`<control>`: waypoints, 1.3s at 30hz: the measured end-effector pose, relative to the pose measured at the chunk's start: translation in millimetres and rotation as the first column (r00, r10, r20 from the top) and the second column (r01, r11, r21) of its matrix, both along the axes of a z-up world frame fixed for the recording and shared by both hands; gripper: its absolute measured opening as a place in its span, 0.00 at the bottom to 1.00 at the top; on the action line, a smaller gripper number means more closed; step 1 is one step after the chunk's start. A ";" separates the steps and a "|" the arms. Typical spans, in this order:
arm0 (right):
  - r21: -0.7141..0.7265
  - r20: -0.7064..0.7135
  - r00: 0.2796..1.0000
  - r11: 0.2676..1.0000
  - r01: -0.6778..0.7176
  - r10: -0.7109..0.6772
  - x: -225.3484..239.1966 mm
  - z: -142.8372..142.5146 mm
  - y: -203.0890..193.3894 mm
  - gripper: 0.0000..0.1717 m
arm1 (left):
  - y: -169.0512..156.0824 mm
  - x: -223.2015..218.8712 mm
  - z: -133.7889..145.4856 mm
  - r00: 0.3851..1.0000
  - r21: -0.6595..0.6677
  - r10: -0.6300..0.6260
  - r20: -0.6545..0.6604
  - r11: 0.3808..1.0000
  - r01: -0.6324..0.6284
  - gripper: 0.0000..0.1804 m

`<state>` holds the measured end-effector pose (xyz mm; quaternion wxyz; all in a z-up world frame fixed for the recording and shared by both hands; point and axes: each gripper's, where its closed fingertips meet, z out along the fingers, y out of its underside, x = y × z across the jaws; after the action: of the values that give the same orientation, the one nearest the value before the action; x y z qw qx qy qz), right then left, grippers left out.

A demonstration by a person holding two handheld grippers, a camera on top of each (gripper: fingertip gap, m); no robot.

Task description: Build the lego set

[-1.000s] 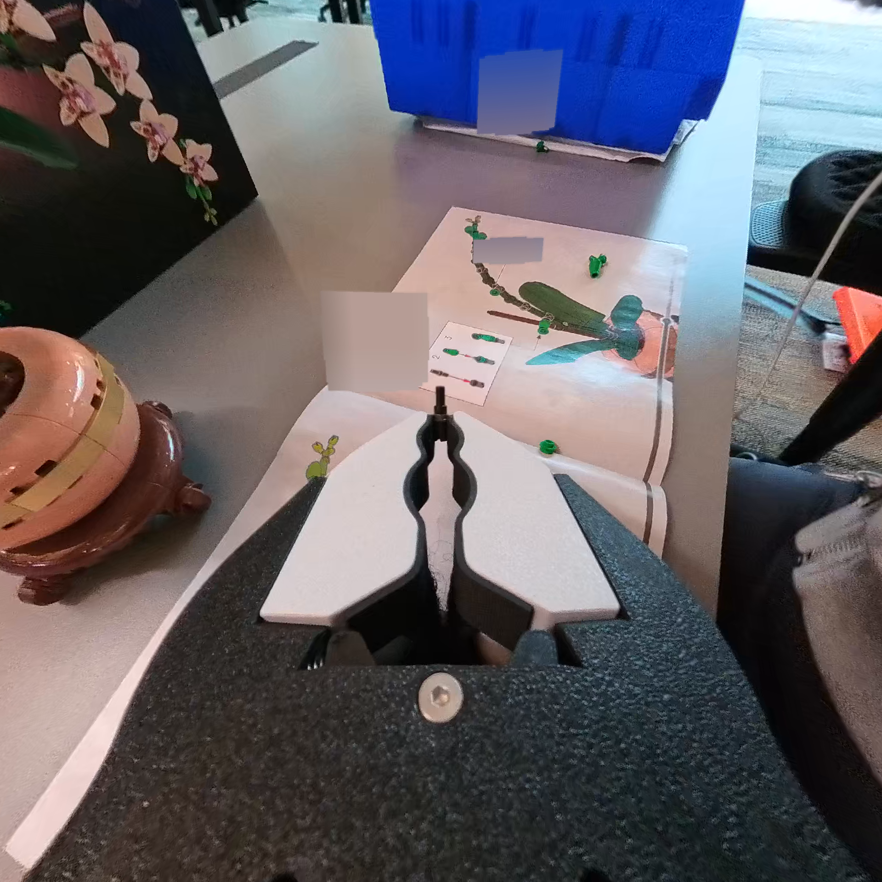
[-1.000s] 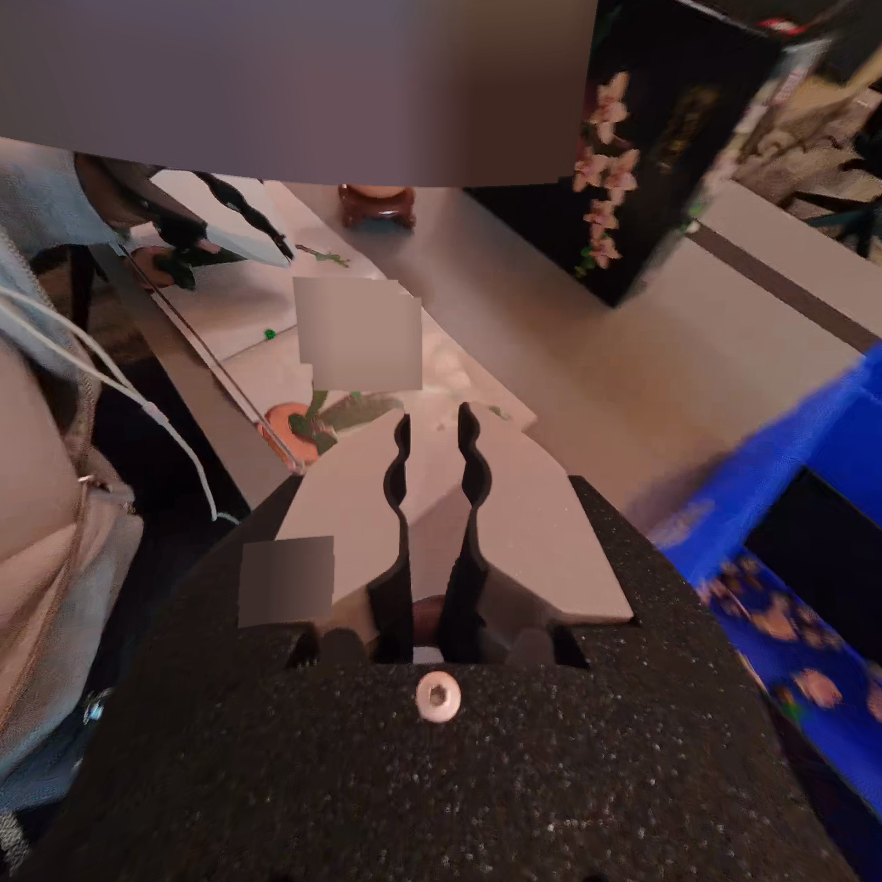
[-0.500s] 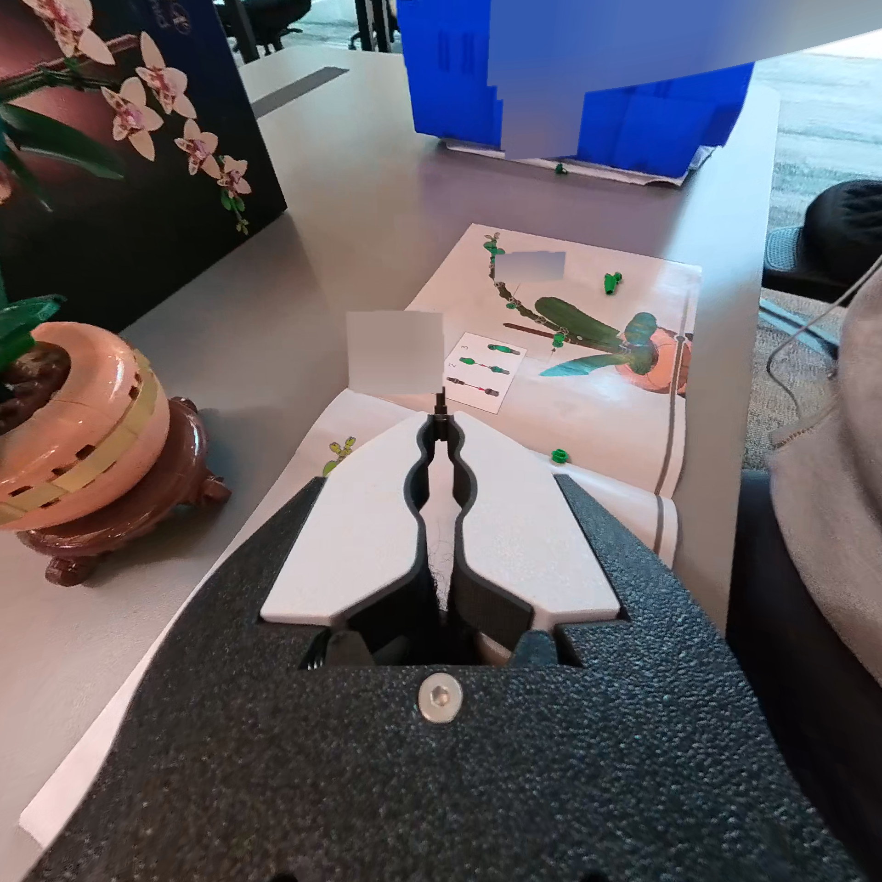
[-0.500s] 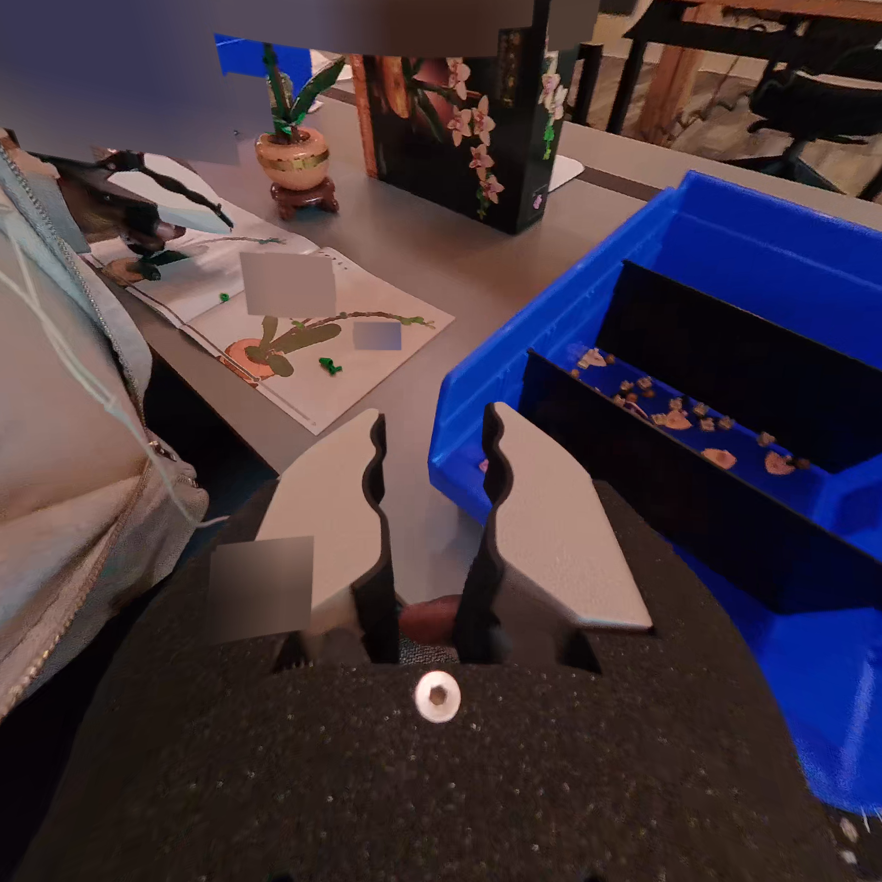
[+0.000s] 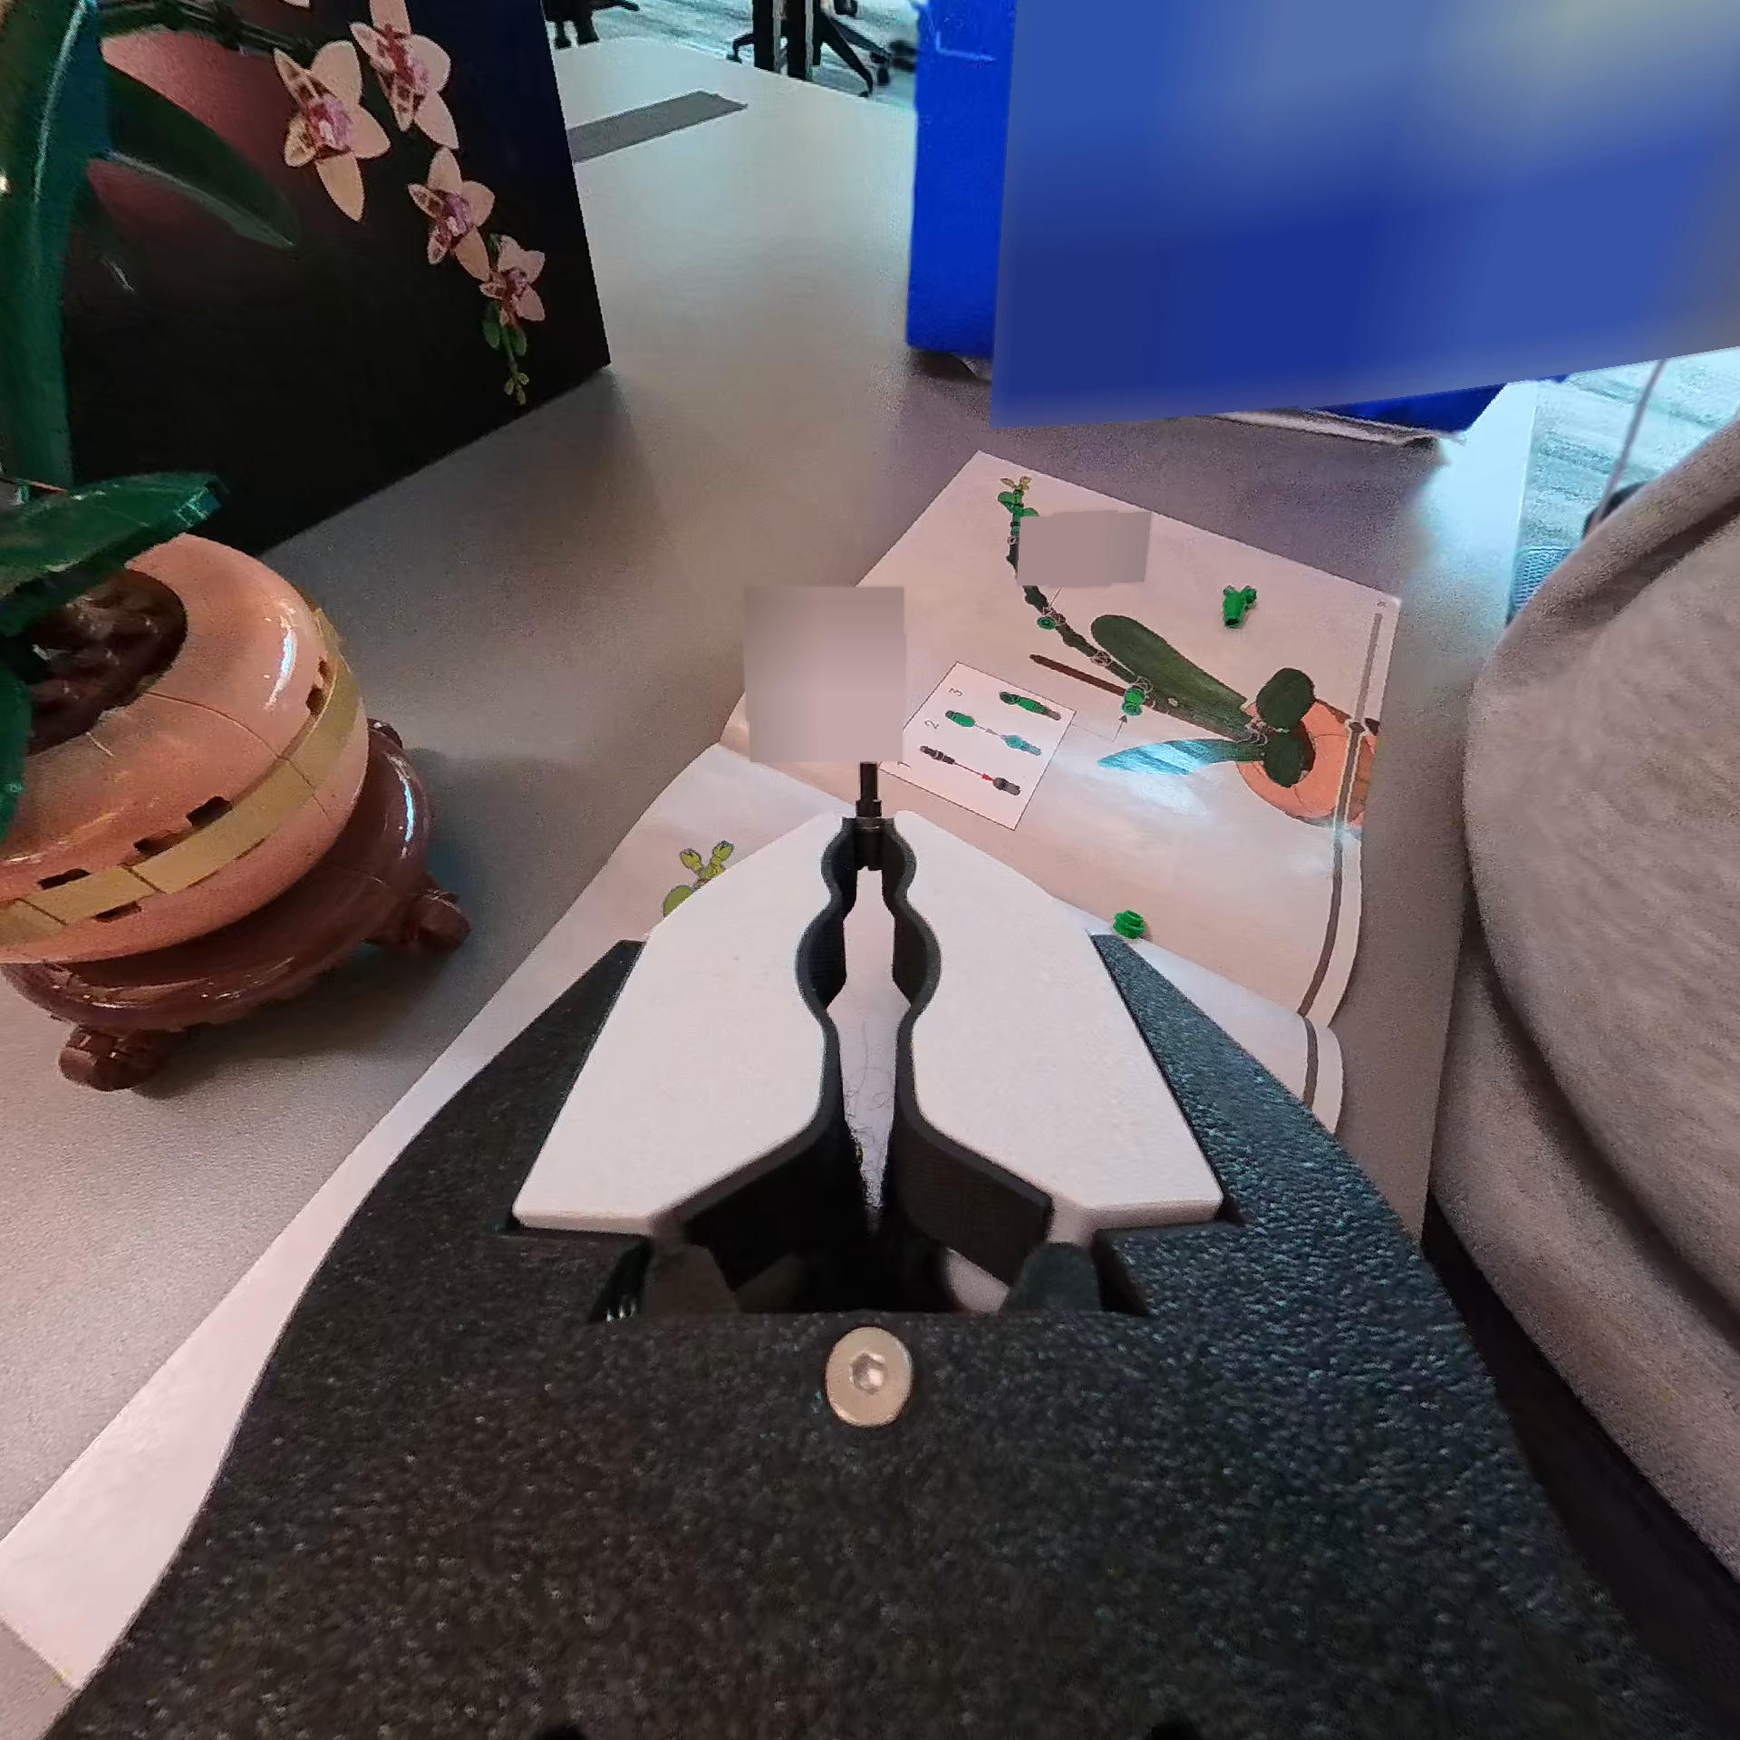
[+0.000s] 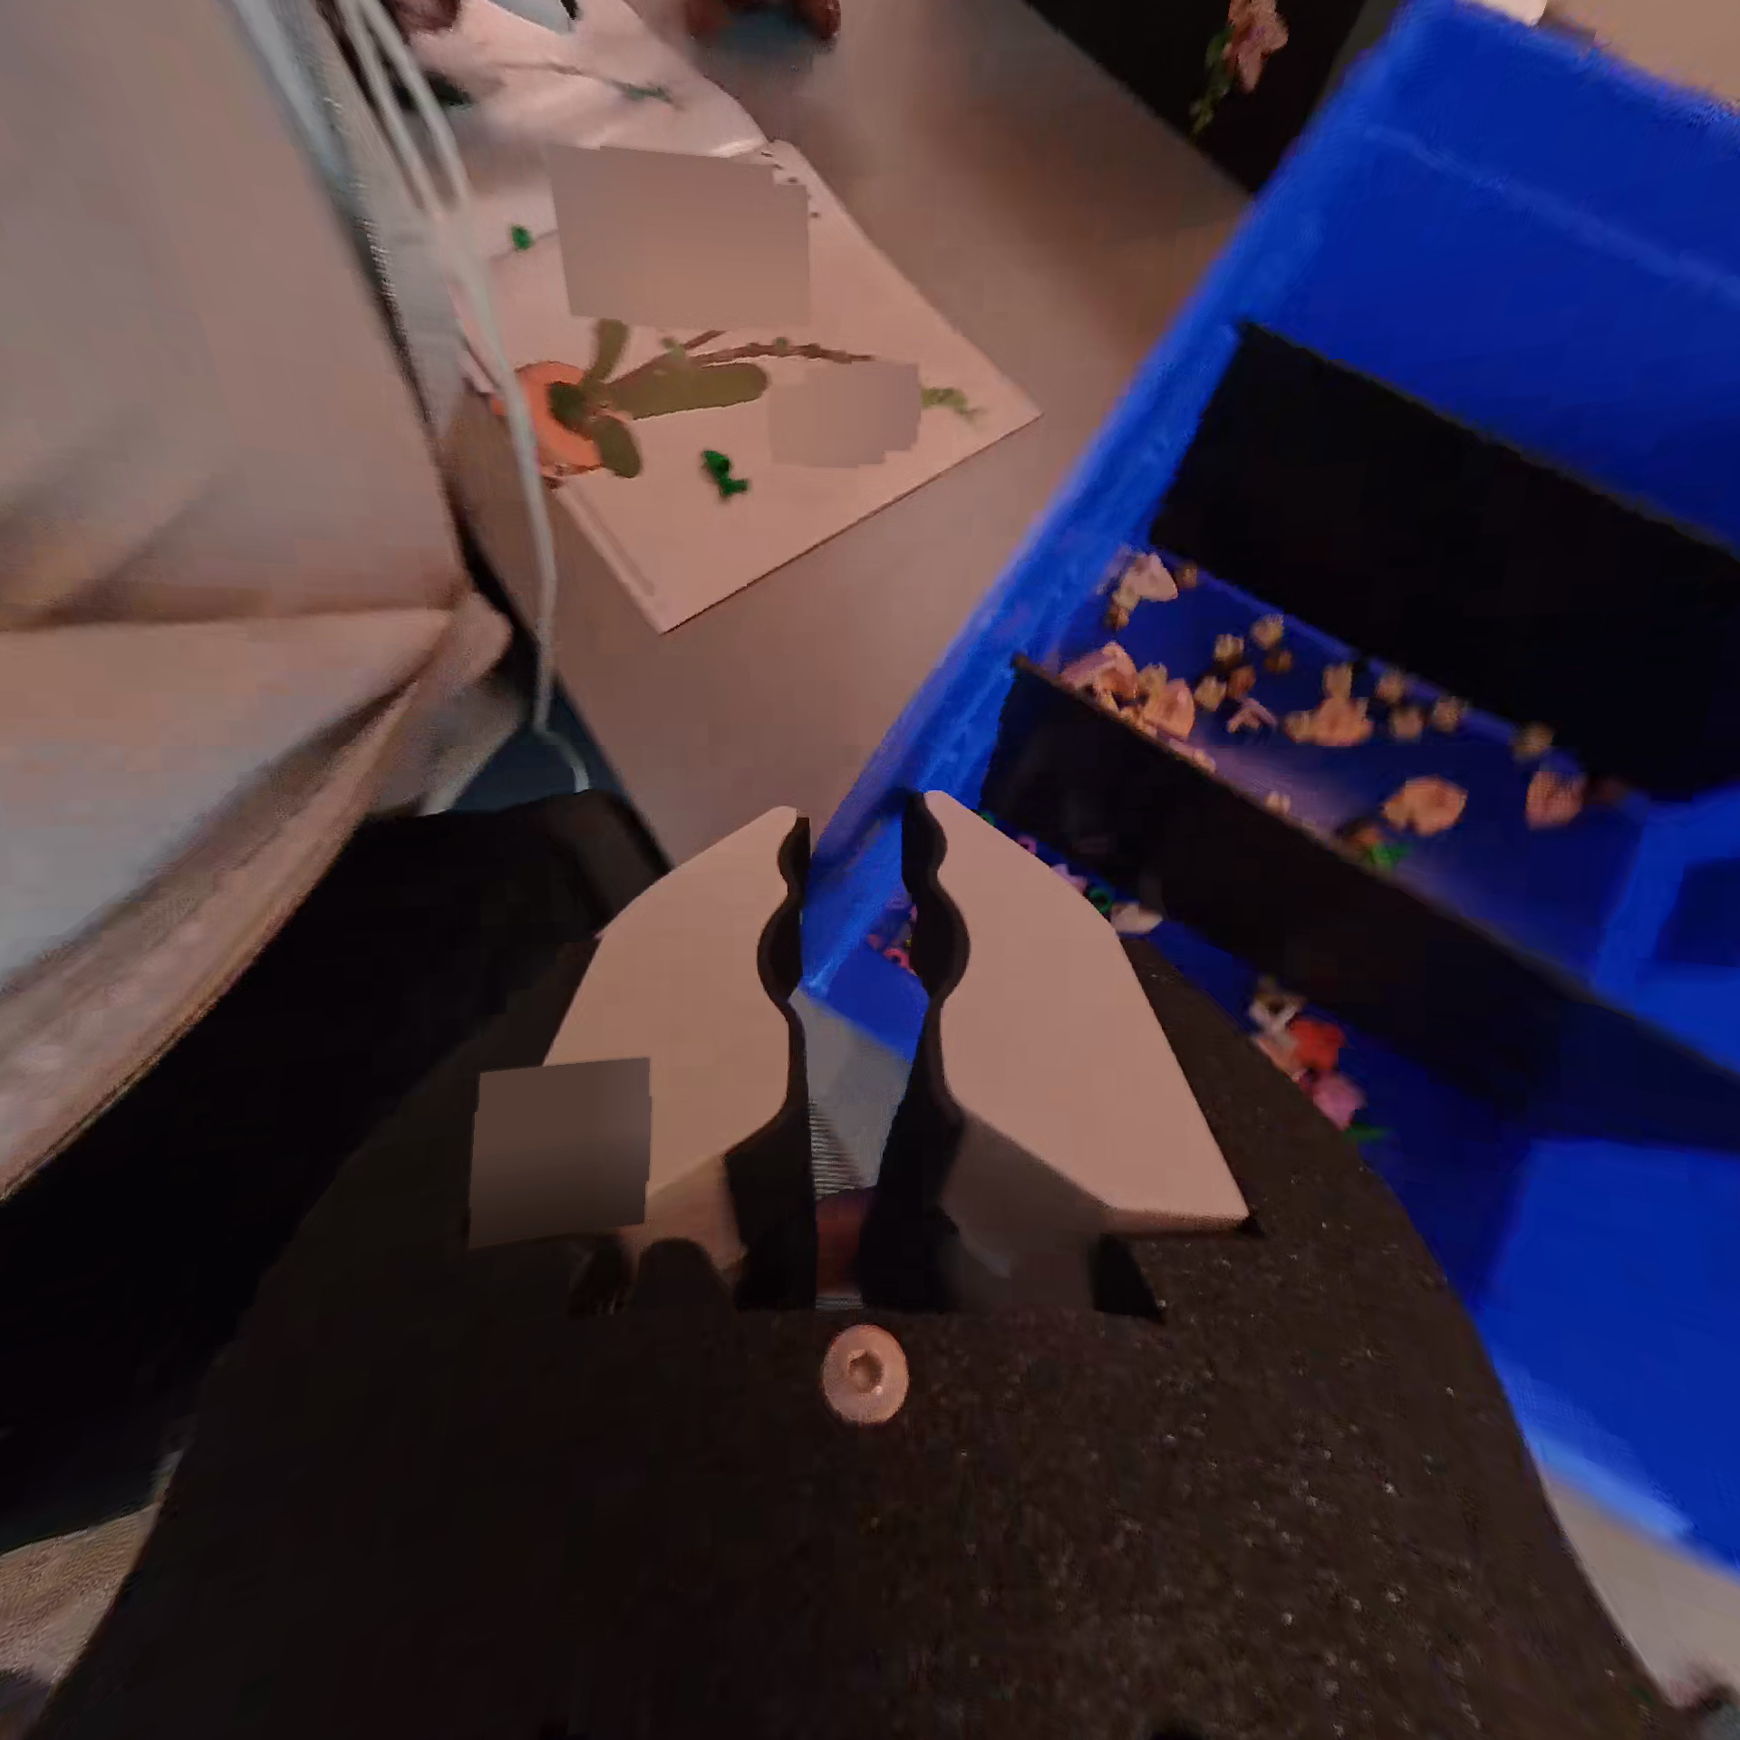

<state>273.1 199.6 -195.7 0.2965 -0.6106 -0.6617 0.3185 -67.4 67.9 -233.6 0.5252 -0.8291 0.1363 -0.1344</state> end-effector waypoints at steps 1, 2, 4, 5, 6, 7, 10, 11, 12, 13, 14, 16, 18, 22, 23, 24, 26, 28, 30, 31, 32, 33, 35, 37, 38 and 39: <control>-0.050 -0.006 1.000 0.999 0.004 -0.005 8.4 0.5 -1.6 0.09 | 0.6 -1.0 -0.1 1.000 -0.003 -0.001 0.005 1.000 0.001 0.02; -0.085 -0.009 1.000 0.996 0.012 -0.013 15.0 0.7 -2.6 0.08 | 0.7 -1.1 -0.2 1.000 -0.005 -0.003 0.010 1.000 0.003 0.02; -0.128 -0.010 1.000 0.991 0.026 -0.027 21.5 0.4 -4.9 0.07 | 0.6 -1.3 -0.3 1.000 -0.009 -0.003 0.020 1.000 0.003 0.02; -0.140 -0.013 0.999 0.990 0.029 -0.031 21.3 0.3 -6.2 0.07 | 0.8 -1.6 -0.2 1.000 -0.011 -0.003 0.024 1.000 0.003 0.02; -0.146 -0.017 0.999 0.989 0.025 -0.028 19.6 0.4 -7.8 0.07 | 0.9 -1.7 -0.3 1.000 -0.012 -0.003 0.026 1.000 0.003 0.02; -0.151 -0.022 1.000 0.988 0.016 -0.020 16.5 0.6 -10.1 0.08 | 0.9 -1.8 -0.3 1.000 -0.012 -0.002 0.027 1.000 0.003 0.02; -0.177 -0.041 0.999 0.984 -0.005 -0.002 5.9 0.7 -16.4 0.09 | 0.4 -1.5 0.5 1.000 -0.007 -0.005 0.029 1.000 0.005 0.02; -0.182 -0.047 0.999 0.983 -0.006 -0.003 2.1 0.9 -17.9 0.10 | 0.0 -1.2 1.2 0.999 -0.003 -0.008 0.032 1.000 0.008 0.02; -0.180 -0.054 0.999 0.984 -0.004 -0.006 -2.1 1.0 -19.2 0.10 | -0.5 -1.1 2.1 0.999 0.002 -0.010 0.037 1.000 0.010 0.02; -0.170 -0.065 0.998 0.986 -0.001 -0.010 -8.0 1.1 -20.5 0.10 | -0.6 -1.1 2.9 0.999 0.006 -0.013 0.044 1.000 0.012 0.02; -0.152 -0.079 0.997 0.988 0.003 -0.015 -14.0 1.4 -21.9 0.10 | -0.7 -1.2 4.0 0.999 0.011 -0.014 0.052 1.000 0.014 0.02; -0.104 -0.103 0.994 0.994 0.033 -0.044 -28.2 1.5 -23.8 0.11 | -1.1 -2.1 6.4 0.997 0.023 -0.014 0.070 1.000 0.013 0.02; -0.040 -0.144 0.986 0.996 0.080 -0.085 -42.5 2.5 -23.5 0.11 | -0.3 -3.7 8.4 0.997 0.041 -0.013 0.082 0.999 0.010 0.02; 0.050 -0.194 0.975 0.992 0.117 -0.105 -40.4 7.2 -27.8 0.11 | -2.1 -3.4 12.5 0.997 0.073 -0.017 0.080 0.997 0.011 0.02; 0.031 -0.222 0.969 0.993 0.117 -0.108 -35.8 12.4 -29.7 0.10 | -2.6 -2.9 12.8 0.997 0.078 -0.020 0.077 0.997 0.014 0.02; 0.010 -0.252 0.961 0.992 0.123 -0.117 -31.3 18.4 -30.4 0.09 | -3.2 -2.2 13.2 0.997 0.082 -0.024 0.073 0.996 0.018 0.02; -0.004 -0.291 0.946 0.989 0.150 -0.145 -22.3 26.5 -28.7 0.08 | -3.7 -1.2 13.6 0.998 0.089 -0.029 0.063 0.996 0.024 0.02; 0.020 -0.290 0.944 0.985 0.173 -0.160 -14.9 27.0 -27.7 0.07 | -4.0 -0.1 13.3 0.998 0.090 -0.034 0.054 0.996 0.029 0.02; 0.039 -0.253 0.953 0.982 0.184 -0.168 -10.8 20.6 -27.7 0.05 | -4.2 0.3 13.1 0.998 0.091 -0.035 0.047 0.995 0.031 0.02; 0.043 -0.221 0.960 0.982 0.184 -0.170 -10.8 14.8 -26.9 0.05 | -4.4 0.4 13.1 0.998 0.092 -0.035 0.044 0.995 0.030 0.02; 0.044 -0.191 0.967 0.983 0.181 -0.169 -9.8 8.7 -27.4 0.05 | -4.3 0.5 13.2 0.999 0.092 -0.034 0.042 0.995 0.030 0.02; 0.043 -0.168 0.972 0.984 0.173 -0.164 -9.5 3.3 -28.4 0.05 | -4.1 0.7 13.0 0.999 0.092 -0.035 0.040 0.995 0.031 0.02; 0.035 -0.142 0.978 0.987 0.157 -0.150 -11.0 -4.4 -30.6 0.05 | -3.7 1.1 12.2 0.999 0.088 -0.036 0.036 0.996 0.033 0.02; 0.036 -0.135 0.982 0.989 0.141 -0.135 -13.5 -8.6 -31.9 0.05 | -3.6 1.7 11.3 0.999 0.083 -0.038 0.032 0.996 0.035 0.02; 0.036 -0.134 0.983 0.991 0.129 -0.123 -14.9 -9.9 -33.3 0.05 | -2.8 1.4 10.6 0.999 0.081 -0.038 0.029 0.996 0.036 0.02; 0.035 -0.138 0.984 0.992 0.121 -0.115 -16.8 -10.0 -33.7 0.05 | -2.8 1.4 10.1 0.999 0.077 -0.039 0.026 0.996 0.037 0.02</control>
<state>256.2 165.8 -205.7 0.3725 -0.6189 -0.6094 0.3267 -66.0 65.1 -223.4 0.5558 -0.8038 0.1499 -0.1501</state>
